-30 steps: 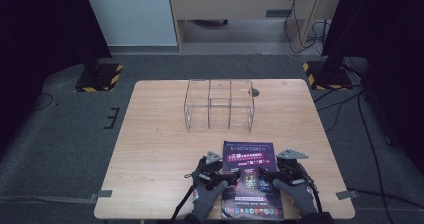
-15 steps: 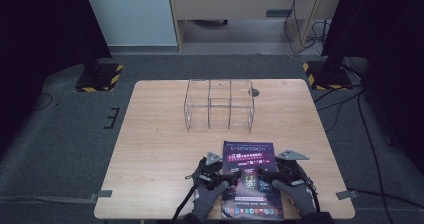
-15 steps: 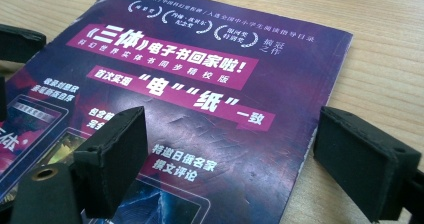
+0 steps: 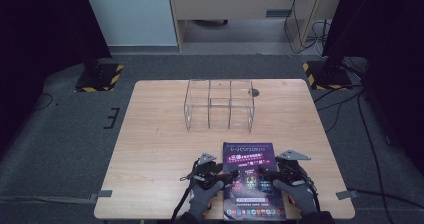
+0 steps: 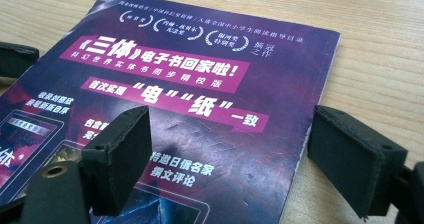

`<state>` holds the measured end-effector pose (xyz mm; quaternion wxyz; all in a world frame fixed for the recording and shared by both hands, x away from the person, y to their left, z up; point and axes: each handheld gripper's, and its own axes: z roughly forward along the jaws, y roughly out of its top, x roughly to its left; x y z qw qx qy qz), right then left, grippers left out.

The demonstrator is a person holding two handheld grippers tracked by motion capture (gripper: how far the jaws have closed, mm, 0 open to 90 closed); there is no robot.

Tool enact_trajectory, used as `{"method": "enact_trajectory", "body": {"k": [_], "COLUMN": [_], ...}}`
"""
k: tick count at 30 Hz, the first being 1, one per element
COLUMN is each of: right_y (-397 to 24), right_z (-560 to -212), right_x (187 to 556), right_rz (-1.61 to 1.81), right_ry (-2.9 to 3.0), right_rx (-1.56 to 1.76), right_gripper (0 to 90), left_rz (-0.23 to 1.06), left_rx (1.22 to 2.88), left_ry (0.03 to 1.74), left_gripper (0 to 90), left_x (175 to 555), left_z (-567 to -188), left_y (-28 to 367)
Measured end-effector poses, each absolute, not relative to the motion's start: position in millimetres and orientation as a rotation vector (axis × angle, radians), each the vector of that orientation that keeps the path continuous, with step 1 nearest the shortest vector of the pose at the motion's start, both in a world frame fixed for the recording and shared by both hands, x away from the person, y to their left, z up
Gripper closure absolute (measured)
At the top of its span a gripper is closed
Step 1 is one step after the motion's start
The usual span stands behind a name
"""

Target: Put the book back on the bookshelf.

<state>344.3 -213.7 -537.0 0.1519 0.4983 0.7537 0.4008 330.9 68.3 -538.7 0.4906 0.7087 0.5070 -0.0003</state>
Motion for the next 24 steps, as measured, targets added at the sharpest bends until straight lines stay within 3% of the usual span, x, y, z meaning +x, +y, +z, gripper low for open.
{"method": "enact_trajectory", "body": {"k": [8,24], "right_y": [-214.5,-214.9], "right_z": [-537.2,-537.0], "right_x": [344.6,344.2], "right_rz": [1.156,1.152], "right_ry": [2.160,2.158], "right_rx": [1.428,1.432], "right_gripper": [18.5,20.1], "left_rz": [-0.046,-0.017], "left_rx": [1.656,1.659], "left_ry": [1.192,1.075], "left_gripper": [30.0,28.8], "left_x": [328.4,326.0], "left_z": [-535.7,-529.3], "left_y": [75.9,70.5]}}
